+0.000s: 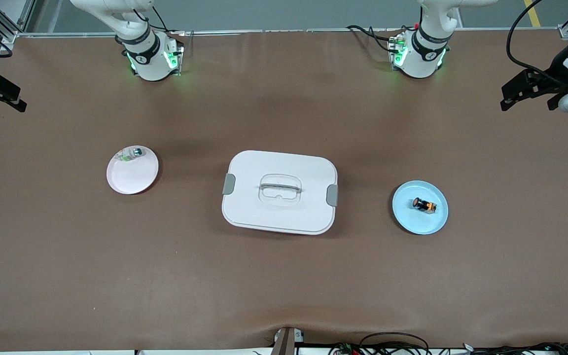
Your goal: Transfer orange switch to right arm and place
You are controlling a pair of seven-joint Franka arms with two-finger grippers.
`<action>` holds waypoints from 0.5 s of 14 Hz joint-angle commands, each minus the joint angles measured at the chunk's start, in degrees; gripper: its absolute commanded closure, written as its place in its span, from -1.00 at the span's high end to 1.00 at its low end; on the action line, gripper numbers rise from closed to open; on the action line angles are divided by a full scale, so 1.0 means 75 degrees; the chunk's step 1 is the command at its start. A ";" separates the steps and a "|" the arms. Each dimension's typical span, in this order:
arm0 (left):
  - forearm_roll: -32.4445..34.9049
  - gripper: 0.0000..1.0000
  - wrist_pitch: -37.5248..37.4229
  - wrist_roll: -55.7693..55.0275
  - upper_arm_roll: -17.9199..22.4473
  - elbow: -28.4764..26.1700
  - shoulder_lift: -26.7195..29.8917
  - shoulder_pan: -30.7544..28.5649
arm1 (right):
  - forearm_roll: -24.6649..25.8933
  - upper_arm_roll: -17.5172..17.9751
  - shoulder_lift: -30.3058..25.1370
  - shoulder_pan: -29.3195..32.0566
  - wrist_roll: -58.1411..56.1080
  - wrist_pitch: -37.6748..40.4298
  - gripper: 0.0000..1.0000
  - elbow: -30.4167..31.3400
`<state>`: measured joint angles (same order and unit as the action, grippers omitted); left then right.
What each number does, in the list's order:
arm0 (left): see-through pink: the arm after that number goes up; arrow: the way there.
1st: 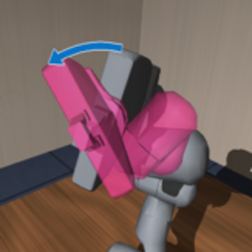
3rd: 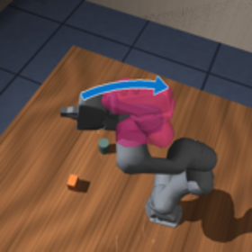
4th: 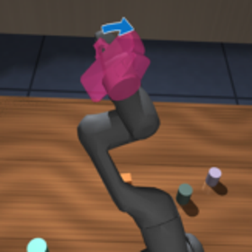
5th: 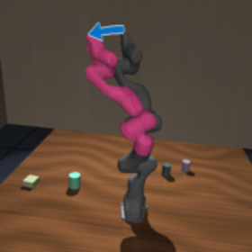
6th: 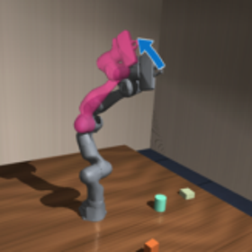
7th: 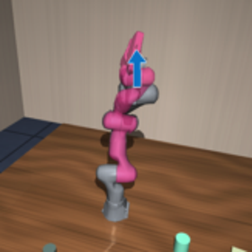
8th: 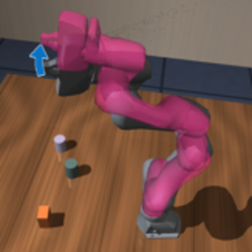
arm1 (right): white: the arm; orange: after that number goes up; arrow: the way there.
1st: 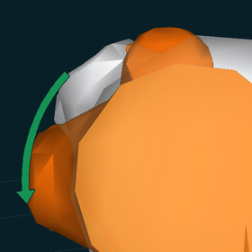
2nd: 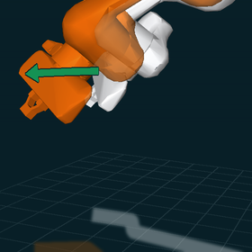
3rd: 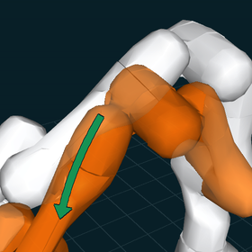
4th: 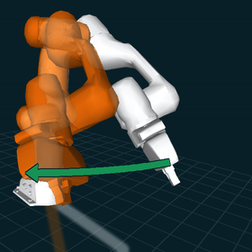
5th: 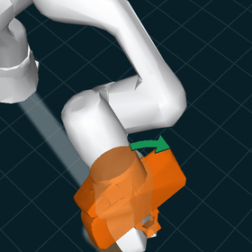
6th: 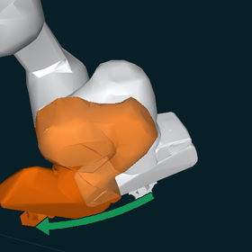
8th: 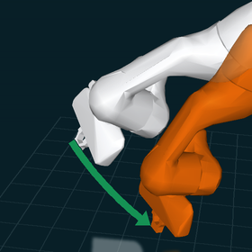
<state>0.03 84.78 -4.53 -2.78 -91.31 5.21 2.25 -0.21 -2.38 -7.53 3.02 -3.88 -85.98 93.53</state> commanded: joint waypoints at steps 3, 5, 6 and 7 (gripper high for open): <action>-0.0144 1.00 -0.0219 -0.0111 0.0019 0.0373 -0.0109 -0.0019 | 0.0040 0.0001 0.0078 -0.0028 0.0036 0.0132 1.00 -0.0178; -0.0168 1.00 -0.0230 -0.0088 0.0054 0.0596 -0.0284 -0.0030 | 0.0040 0.0001 0.0078 -0.0028 0.0036 0.0132 1.00 -0.0178; -0.0179 1.00 -0.0230 -0.0076 0.0066 0.0667 -0.0354 -0.0030 | 0.0040 0.0001 0.0078 -0.0017 0.0036 0.0120 1.00 -0.0178; -0.0180 1.00 -0.0230 -0.0065 0.0066 0.0690 -0.0413 -0.0042 | 0.0040 0.0001 0.0078 -0.0017 0.0036 0.0132 1.00 -0.0178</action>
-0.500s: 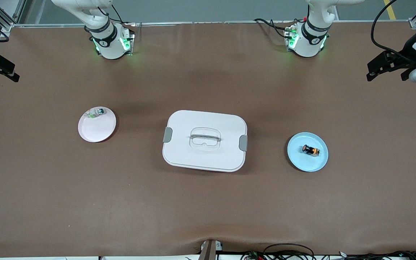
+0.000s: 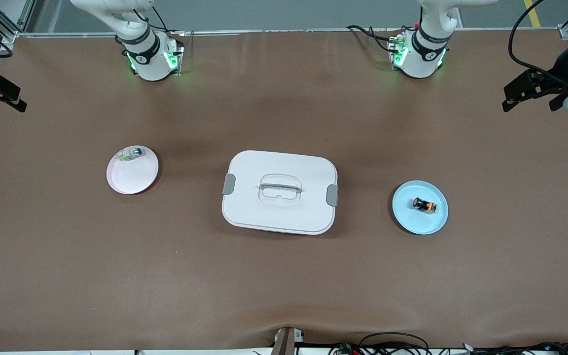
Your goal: Transfer orange switch to right arm and place
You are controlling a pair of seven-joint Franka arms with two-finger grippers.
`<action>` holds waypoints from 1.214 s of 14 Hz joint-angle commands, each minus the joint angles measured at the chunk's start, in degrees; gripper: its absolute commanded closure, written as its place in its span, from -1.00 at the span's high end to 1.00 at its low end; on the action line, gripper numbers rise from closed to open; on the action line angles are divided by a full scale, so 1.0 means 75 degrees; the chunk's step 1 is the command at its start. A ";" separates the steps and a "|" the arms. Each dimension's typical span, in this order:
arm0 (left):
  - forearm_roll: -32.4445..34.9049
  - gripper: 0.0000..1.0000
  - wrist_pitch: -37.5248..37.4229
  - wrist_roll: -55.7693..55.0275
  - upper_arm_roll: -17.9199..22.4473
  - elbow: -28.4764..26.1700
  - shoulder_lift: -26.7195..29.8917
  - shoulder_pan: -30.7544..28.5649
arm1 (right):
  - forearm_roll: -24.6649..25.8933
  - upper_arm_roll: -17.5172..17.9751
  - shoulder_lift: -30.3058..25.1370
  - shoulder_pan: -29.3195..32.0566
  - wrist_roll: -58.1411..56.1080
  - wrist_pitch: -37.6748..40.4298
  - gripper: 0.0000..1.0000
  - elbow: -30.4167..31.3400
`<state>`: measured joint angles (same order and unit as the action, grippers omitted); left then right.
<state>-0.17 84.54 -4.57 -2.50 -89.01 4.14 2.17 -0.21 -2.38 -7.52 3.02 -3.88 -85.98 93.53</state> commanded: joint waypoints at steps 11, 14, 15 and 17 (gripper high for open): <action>-0.0117 1.00 0.0715 0.0093 0.0029 0.0303 -0.1851 -0.0044 | -0.0323 0.0001 0.0218 -0.0040 0.0106 0.0132 1.00 -0.0155; -0.0141 1.00 0.1206 0.0829 0.0017 0.0267 -0.2378 -0.0044 | -0.0579 0.0025 0.0218 -0.0471 0.1226 0.0143 1.00 -0.0003; -0.0141 1.00 0.1417 0.1169 0.0017 0.0267 -0.2577 -0.0055 | -0.0744 0.0013 0.0207 -0.0682 0.1777 0.0143 1.00 0.0079; -0.0164 1.00 0.1944 0.1616 -0.0006 0.0081 -0.2847 -0.0172 | -0.0886 0.0013 0.0206 -0.1279 0.2739 0.0108 1.00 0.0208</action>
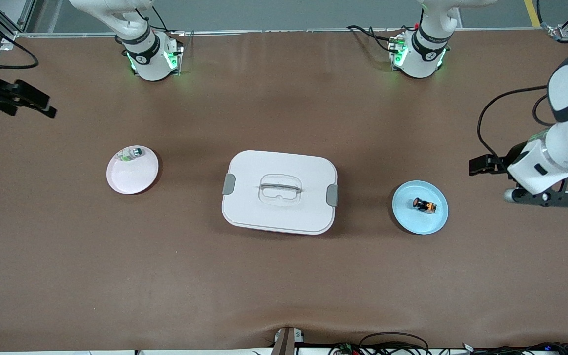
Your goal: Transfer orange switch to right arm and place
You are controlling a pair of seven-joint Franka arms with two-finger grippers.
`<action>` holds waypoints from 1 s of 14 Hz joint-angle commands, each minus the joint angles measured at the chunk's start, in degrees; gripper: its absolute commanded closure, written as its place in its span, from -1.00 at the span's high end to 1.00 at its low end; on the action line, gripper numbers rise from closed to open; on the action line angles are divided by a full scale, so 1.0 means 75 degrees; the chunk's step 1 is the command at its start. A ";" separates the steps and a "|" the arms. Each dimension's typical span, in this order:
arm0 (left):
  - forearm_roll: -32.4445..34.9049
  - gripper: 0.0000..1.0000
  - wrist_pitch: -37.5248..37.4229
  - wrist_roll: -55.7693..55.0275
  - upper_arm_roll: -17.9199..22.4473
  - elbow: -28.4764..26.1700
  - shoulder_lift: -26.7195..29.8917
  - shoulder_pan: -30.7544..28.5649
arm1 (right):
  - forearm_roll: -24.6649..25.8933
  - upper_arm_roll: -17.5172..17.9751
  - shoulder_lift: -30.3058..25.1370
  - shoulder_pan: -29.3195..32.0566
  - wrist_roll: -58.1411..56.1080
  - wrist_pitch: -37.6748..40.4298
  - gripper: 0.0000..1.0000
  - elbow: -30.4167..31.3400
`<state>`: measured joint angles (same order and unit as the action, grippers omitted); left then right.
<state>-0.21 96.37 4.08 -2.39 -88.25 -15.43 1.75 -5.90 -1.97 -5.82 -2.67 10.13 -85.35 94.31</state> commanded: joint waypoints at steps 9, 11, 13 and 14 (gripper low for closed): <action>-0.0160 1.00 0.3052 0.0803 -0.0079 -0.2131 -0.0554 0.0012 | -0.1030 -0.0042 -0.0079 -0.2806 0.3722 -0.2106 1.00 0.1662; -0.0159 1.00 0.3275 0.0803 -0.0254 -0.2201 -0.0801 -0.0034 | -0.1042 -0.0042 -0.0079 -0.3205 0.4073 -0.2832 1.00 0.2072; -0.0160 1.00 0.3590 0.0803 -0.0278 -0.2458 -0.0895 -0.0023 | -0.1042 -0.0042 -0.0056 -0.3615 0.4565 -0.3313 1.00 0.2236; -0.0160 1.00 0.3801 0.0803 -0.0278 -0.2564 -0.0954 -0.0023 | -0.1054 -0.0030 -0.0044 -0.3803 0.4718 -0.3594 1.00 0.2353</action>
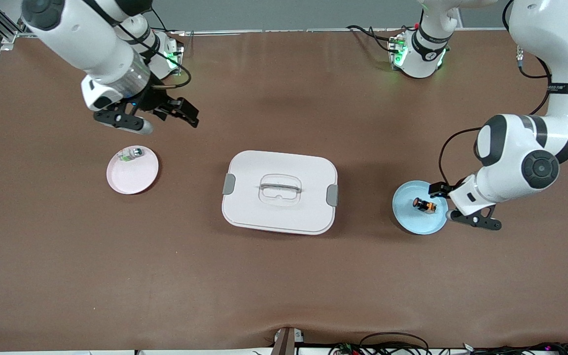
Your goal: Transfer orange switch to right arm and place
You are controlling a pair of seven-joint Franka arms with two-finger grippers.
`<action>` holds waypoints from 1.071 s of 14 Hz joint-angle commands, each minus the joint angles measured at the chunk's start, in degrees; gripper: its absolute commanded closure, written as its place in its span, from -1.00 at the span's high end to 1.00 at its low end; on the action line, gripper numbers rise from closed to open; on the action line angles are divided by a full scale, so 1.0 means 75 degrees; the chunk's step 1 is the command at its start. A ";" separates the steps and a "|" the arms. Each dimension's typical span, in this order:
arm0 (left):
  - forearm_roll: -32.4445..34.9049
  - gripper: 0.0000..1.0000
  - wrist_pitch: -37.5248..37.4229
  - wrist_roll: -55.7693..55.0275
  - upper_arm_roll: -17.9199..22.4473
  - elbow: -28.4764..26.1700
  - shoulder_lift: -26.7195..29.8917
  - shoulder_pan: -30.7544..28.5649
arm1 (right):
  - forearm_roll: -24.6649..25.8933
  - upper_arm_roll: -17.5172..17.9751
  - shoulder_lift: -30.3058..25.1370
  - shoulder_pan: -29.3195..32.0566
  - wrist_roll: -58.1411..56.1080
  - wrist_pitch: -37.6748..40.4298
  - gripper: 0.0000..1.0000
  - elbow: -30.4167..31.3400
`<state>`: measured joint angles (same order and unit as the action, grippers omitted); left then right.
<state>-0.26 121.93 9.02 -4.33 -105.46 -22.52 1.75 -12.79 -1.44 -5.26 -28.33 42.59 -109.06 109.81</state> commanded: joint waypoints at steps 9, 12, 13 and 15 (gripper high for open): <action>-0.0059 1.00 0.1180 0.0333 -0.0185 -0.0364 -0.0712 0.0024 | -0.0627 -0.0113 0.0595 -0.1389 0.1351 -0.1899 1.00 0.0581; -0.0024 1.00 0.1321 0.0520 -0.0185 -0.0387 -0.0806 0.0048 | -0.0627 -0.0113 0.0970 -0.1822 0.1925 -0.2274 1.00 0.0581; -0.0024 1.00 0.1333 0.0625 -0.0185 -0.0387 -0.0818 0.0013 | -0.0627 -0.0113 0.1110 -0.1940 0.2090 -0.2391 1.00 0.0569; -0.0024 1.00 0.1601 0.0754 -0.0185 -0.0480 -0.0911 -0.0022 | -0.0615 -0.0113 0.1403 -0.2081 0.2115 -0.2405 1.00 0.0488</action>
<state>-0.26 131.64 12.90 -5.73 -108.16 -29.04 1.90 -16.61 -1.47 3.37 -42.44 57.42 -126.44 114.06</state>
